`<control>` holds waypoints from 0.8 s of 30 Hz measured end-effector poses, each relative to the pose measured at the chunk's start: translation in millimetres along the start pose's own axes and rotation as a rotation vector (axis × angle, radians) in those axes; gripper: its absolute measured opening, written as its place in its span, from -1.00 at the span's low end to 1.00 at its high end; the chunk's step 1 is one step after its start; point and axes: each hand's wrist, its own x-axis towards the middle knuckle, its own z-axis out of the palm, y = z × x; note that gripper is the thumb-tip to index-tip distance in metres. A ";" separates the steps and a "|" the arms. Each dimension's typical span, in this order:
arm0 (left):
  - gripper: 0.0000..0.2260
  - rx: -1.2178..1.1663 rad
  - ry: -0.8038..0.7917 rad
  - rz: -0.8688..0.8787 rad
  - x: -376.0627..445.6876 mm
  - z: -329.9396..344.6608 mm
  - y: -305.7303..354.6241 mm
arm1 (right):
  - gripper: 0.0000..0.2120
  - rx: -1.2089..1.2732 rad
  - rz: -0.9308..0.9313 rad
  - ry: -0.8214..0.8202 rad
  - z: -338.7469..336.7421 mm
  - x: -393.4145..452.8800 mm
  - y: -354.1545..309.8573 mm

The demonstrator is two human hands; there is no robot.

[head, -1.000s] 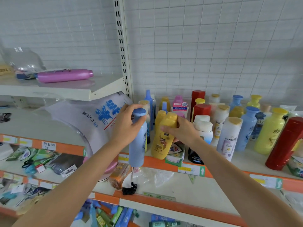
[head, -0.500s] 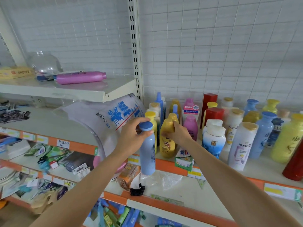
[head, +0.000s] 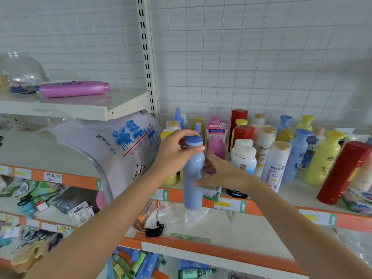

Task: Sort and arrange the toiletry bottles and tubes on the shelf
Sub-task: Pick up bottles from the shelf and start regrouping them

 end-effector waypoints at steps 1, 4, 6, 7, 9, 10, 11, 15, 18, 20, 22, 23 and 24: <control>-0.75 -0.027 -0.011 0.012 0.3 6.6 3.5 | -0.42 -0.004 -0.001 0.074 3.9 -2.6 1.0; -0.73 -0.103 -0.077 0.034 -1.4 21.0 6.5 | -0.49 -0.012 0.013 0.277 5.3 -10.5 6.1; -0.71 -0.122 -0.137 0.028 -4.7 25.4 1.6 | -0.48 -0.047 0.047 0.307 1.7 -17.8 14.6; -0.71 -0.122 -0.161 0.010 -7.6 26.8 -3.0 | -0.49 -0.038 0.069 0.315 -0.9 -22.4 20.9; -0.76 -0.069 -0.174 -0.056 -15.2 30.5 -15.2 | -0.52 -0.014 0.126 0.332 -6.1 -34.9 31.1; -0.80 -0.001 -0.167 -0.092 -18.5 33.4 -23.8 | -0.51 -0.026 0.154 0.335 -8.1 -41.3 35.9; -0.81 0.088 -0.167 -0.137 -21.6 37.5 -33.8 | -0.50 -0.050 0.182 0.339 -9.9 -47.0 40.5; -0.70 0.434 -0.313 -0.377 -29.7 61.9 -70.0 | -0.49 -0.063 0.260 0.392 -15.0 -64.9 50.9; -0.69 0.481 -0.335 -0.463 -36.6 77.3 -87.6 | -0.45 -0.016 0.269 0.423 -17.6 -75.3 53.8; -0.63 0.414 -0.331 -0.532 -37.0 84.3 -91.4 | -0.45 -0.009 0.271 0.443 -17.6 -80.9 53.8; -0.63 0.302 -0.314 -0.604 -34.6 90.0 -89.2 | -0.48 -0.001 0.273 0.462 -15.4 -84.4 53.7; -0.67 0.212 -0.288 -0.645 -33.8 92.3 -87.9 | -0.50 0.003 0.272 0.470 -13.5 -86.3 52.2; -0.73 0.109 -0.255 -0.690 -33.7 94.2 -86.2 | -0.51 0.009 0.267 0.476 -11.3 -87.8 51.4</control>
